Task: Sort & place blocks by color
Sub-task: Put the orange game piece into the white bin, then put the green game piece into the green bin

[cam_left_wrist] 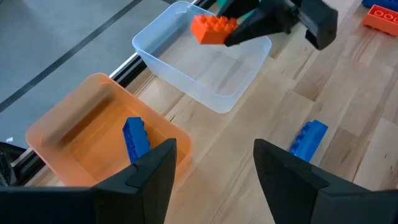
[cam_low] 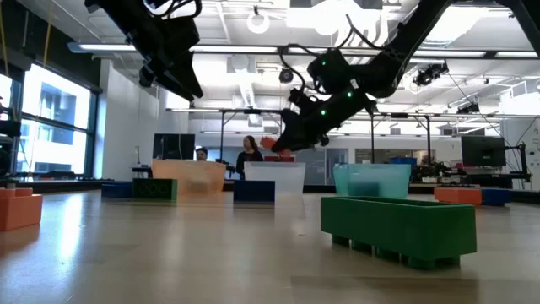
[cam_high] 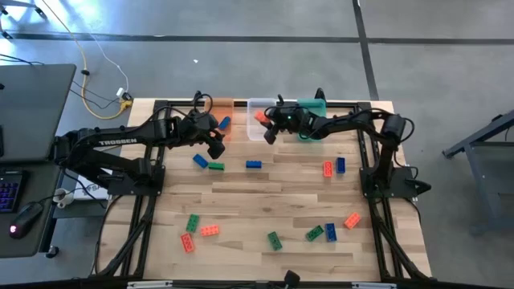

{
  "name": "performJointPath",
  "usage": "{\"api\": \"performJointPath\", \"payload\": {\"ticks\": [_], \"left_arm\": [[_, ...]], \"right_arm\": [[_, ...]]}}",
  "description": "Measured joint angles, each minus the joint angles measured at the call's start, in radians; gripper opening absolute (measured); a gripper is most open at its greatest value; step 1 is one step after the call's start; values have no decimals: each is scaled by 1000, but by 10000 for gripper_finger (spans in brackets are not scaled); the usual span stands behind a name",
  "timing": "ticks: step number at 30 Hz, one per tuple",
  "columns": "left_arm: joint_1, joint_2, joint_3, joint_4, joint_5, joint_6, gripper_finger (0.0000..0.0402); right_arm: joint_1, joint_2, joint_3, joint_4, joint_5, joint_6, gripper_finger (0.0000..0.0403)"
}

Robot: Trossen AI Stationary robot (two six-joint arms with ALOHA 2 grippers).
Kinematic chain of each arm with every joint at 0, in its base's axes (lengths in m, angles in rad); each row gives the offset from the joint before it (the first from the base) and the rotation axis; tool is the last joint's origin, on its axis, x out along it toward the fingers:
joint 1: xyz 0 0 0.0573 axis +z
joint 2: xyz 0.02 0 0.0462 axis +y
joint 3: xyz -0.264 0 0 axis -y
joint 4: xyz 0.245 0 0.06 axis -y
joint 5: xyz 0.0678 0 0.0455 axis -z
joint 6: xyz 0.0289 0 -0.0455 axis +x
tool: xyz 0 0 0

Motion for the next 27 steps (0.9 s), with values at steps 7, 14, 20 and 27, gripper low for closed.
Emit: {"api": "performJointPath", "payload": {"ticks": [7,14,20,27], "left_arm": [[0,0,0,0,0,0,202],[0,0,0,-2,13,-21,202],[0,0,0,-35,104,-102,207],[-1,0,0,-159,166,-205,236]], "right_arm": [[0,13,0,-18,-1,-2,115],[1,13,0,-25,13,-2,166],[0,13,0,-21,13,-11,239],[1,11,0,-8,11,-33,247]]}}
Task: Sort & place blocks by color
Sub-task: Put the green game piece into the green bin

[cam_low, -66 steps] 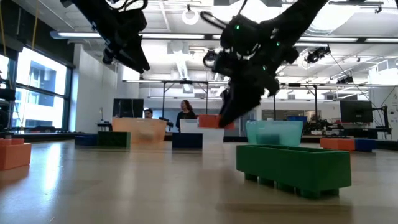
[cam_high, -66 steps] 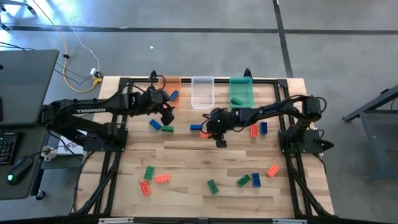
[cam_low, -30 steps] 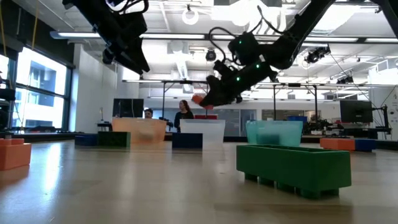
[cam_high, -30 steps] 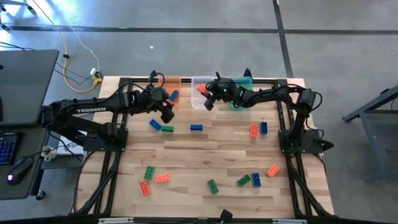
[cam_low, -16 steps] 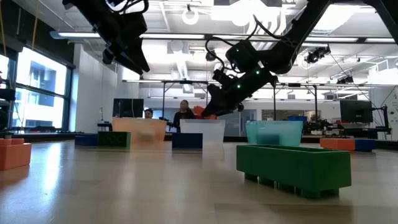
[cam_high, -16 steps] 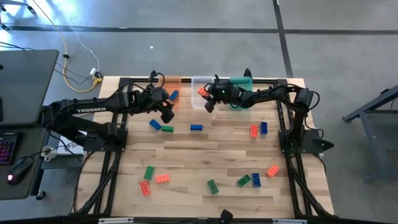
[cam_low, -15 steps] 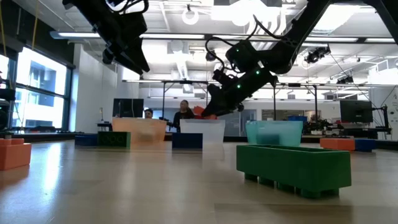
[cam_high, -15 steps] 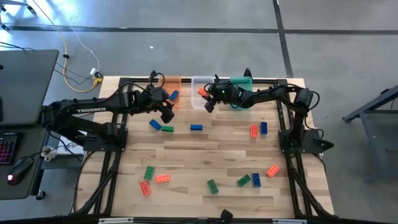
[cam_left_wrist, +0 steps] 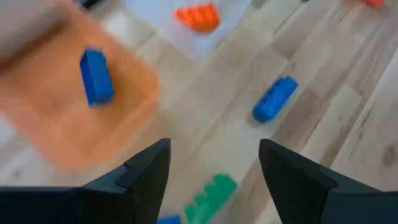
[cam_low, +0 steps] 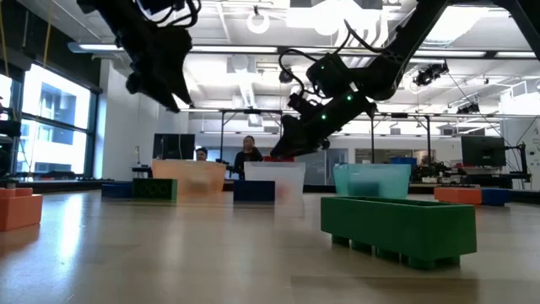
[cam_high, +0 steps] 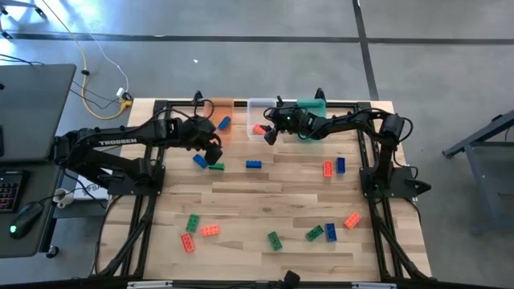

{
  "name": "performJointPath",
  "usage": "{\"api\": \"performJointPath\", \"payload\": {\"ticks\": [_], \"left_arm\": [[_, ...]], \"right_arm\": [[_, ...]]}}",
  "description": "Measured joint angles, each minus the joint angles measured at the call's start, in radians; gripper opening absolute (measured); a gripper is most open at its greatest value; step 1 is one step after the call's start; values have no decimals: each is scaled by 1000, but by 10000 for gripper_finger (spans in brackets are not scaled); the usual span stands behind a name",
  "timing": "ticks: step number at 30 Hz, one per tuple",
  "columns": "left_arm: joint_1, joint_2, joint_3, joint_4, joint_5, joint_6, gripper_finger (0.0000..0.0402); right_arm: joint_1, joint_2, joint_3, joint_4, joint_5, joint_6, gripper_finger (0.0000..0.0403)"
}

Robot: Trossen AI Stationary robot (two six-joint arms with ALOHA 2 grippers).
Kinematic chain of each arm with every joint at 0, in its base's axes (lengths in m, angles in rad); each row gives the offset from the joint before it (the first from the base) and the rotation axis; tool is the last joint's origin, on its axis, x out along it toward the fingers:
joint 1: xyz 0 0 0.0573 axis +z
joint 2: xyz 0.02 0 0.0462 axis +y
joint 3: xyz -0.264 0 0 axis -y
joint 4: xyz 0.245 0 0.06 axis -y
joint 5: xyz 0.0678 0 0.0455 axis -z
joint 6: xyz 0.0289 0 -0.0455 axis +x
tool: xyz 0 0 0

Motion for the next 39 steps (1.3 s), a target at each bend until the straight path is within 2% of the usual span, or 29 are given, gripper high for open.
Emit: {"api": "performJointPath", "payload": {"ticks": [5,9,21,31,39], "left_arm": [[-12,0,0,-114,112,-121,240],[-73,0,0,-163,119,-211,239],[-339,0,0,-276,76,-562,241],[-574,0,0,-320,17,-931,241],[-749,63,1,-335,-15,-1154,241]], "right_arm": [[0,-38,0,-7,-5,7,248],[0,-94,0,-34,-6,12,249],[2,-203,0,-124,-7,-1,249],[2,-206,0,-159,-7,-26,249],[26,-206,0,-155,-30,-19,249]]}}
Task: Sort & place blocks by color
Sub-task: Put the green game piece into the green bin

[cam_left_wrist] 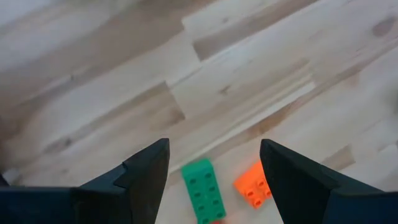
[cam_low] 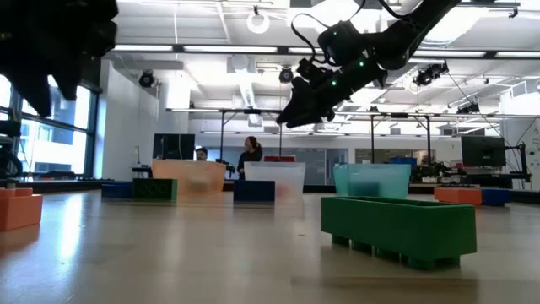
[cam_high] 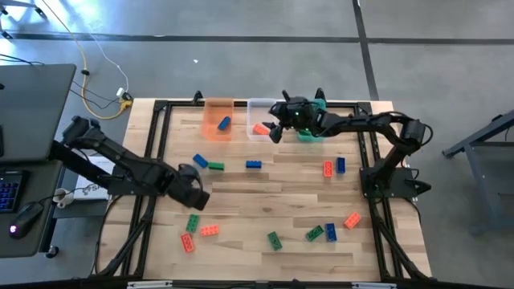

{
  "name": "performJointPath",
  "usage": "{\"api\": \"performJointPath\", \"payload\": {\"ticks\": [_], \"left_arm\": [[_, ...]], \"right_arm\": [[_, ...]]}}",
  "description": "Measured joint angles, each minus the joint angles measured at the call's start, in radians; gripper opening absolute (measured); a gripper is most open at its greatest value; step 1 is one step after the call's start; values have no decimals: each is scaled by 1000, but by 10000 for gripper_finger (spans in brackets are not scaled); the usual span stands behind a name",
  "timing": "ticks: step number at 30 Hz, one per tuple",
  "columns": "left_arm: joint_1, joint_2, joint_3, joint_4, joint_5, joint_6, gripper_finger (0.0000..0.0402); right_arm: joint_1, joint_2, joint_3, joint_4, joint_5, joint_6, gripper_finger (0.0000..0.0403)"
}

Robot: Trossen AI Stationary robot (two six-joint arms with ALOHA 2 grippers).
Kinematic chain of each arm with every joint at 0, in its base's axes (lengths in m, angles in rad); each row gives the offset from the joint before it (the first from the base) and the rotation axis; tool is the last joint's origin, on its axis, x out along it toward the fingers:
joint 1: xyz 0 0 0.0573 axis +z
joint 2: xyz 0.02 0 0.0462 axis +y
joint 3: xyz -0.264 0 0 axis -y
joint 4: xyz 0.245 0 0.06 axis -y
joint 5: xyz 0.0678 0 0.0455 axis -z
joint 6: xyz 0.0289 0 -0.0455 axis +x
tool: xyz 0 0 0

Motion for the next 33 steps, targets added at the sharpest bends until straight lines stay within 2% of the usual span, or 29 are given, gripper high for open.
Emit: {"api": "performJointPath", "payload": {"ticks": [17,33], "left_arm": [[-240,208,0,41,58,-382,241],[-320,300,0,135,60,-493,241]], "right_arm": [[20,0,0,23,5,-8,249],[20,0,0,33,6,2,249]]}}
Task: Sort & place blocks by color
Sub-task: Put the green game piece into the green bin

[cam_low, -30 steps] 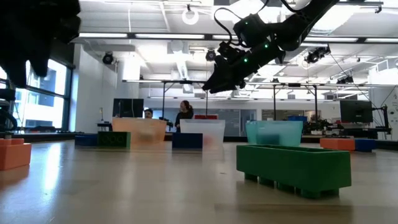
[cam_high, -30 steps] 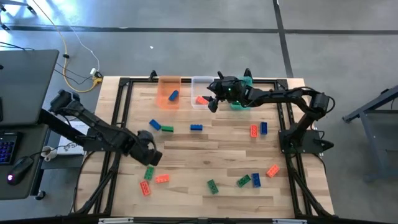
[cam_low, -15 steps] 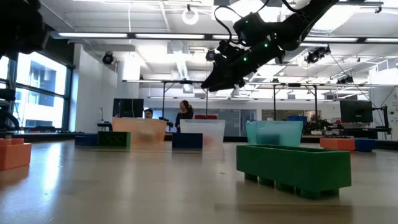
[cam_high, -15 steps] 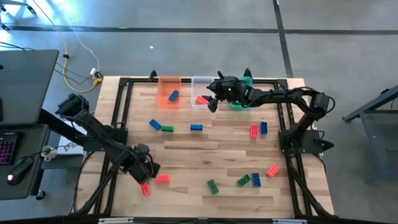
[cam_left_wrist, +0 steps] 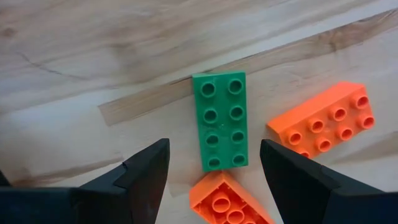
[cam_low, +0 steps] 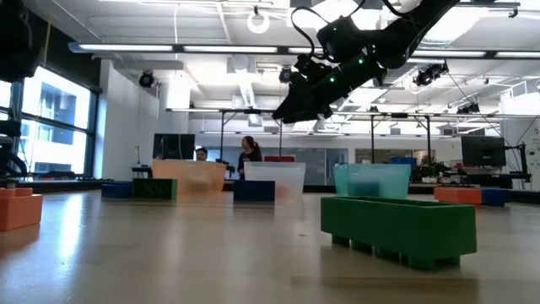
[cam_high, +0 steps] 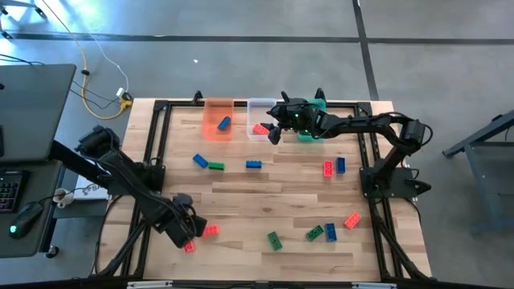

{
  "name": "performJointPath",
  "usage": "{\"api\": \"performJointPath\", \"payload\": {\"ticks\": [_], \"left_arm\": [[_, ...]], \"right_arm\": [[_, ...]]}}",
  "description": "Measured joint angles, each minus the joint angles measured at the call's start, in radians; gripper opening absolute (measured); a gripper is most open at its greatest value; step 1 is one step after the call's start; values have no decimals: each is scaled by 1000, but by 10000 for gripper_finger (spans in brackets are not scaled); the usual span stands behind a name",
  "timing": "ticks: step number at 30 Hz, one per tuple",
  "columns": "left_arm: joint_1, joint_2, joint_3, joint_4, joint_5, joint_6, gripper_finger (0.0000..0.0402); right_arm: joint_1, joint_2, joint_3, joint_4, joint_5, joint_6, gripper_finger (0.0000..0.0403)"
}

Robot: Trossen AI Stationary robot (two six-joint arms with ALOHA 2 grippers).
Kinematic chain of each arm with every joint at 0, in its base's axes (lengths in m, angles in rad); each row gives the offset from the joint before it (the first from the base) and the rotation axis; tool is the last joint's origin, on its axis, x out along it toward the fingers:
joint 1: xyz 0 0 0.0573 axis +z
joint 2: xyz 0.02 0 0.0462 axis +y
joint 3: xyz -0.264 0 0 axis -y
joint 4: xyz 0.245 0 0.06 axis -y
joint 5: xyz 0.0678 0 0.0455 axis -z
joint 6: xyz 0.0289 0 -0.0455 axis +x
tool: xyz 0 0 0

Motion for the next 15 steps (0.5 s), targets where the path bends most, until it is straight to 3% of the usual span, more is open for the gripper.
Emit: {"api": "performJointPath", "payload": {"ticks": [15], "left_arm": [[1,73,0,67,33,16,241]], "right_arm": [[0,0,0,4,0,1,249]]}}
